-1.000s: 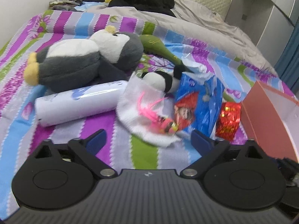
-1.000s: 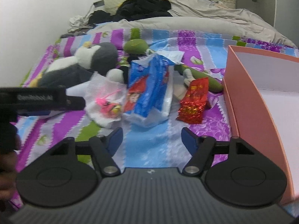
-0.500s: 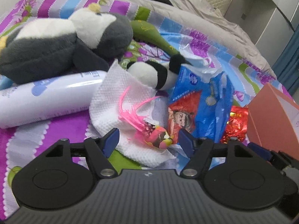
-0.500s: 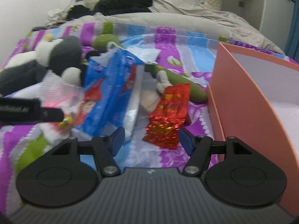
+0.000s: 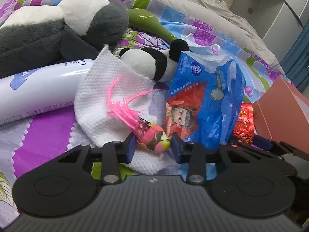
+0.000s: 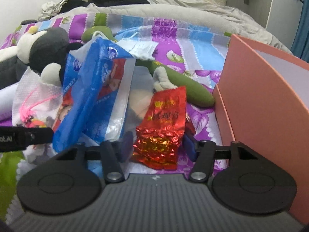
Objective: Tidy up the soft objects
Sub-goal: 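Carry the pink toy with the left tool while the right tool carries the red packet into the orange box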
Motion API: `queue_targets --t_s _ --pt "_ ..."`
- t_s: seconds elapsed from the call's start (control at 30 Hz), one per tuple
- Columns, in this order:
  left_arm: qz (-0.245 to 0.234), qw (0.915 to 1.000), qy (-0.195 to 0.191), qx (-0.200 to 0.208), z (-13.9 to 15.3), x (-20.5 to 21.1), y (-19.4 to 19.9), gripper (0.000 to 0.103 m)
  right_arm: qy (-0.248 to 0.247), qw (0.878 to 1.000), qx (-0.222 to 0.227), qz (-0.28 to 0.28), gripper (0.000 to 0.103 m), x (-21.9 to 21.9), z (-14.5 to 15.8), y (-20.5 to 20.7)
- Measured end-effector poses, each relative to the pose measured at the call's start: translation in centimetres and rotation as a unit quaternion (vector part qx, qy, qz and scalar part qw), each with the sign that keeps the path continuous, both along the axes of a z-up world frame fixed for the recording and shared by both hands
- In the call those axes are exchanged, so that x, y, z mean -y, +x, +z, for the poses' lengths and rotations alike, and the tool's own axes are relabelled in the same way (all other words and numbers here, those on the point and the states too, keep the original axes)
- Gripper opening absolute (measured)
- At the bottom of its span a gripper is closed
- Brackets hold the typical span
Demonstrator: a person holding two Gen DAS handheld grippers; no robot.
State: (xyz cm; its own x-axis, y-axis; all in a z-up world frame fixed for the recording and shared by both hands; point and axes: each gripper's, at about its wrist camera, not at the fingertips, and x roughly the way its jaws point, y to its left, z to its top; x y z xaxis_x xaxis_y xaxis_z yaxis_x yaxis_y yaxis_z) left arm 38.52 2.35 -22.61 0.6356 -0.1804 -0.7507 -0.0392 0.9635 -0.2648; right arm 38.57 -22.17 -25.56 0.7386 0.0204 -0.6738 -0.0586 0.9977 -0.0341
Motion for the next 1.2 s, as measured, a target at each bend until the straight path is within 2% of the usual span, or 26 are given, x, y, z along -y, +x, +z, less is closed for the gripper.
queue_targets --t_s 0.4,0.83,1.2 --pt "-0.004 0.9998 -0.005 0.018 3.0 -0.2 -3.0 0.043 0.002 1.0 0.011 0.009 0.058 -0.1 2.7 -3.0" --pt "-0.022 0.9991 0.003 0.035 7.0 0.0 -10.5 0.043 0.013 1.0 0.012 0.024 0.058 0.2 5.9 -10.2" --pt "-0.021 0.9984 0.012 0.051 10.9 1.3 -15.7 0.043 0.044 0.998 0.02 0.033 0.058 1.0 9.2 -15.7"
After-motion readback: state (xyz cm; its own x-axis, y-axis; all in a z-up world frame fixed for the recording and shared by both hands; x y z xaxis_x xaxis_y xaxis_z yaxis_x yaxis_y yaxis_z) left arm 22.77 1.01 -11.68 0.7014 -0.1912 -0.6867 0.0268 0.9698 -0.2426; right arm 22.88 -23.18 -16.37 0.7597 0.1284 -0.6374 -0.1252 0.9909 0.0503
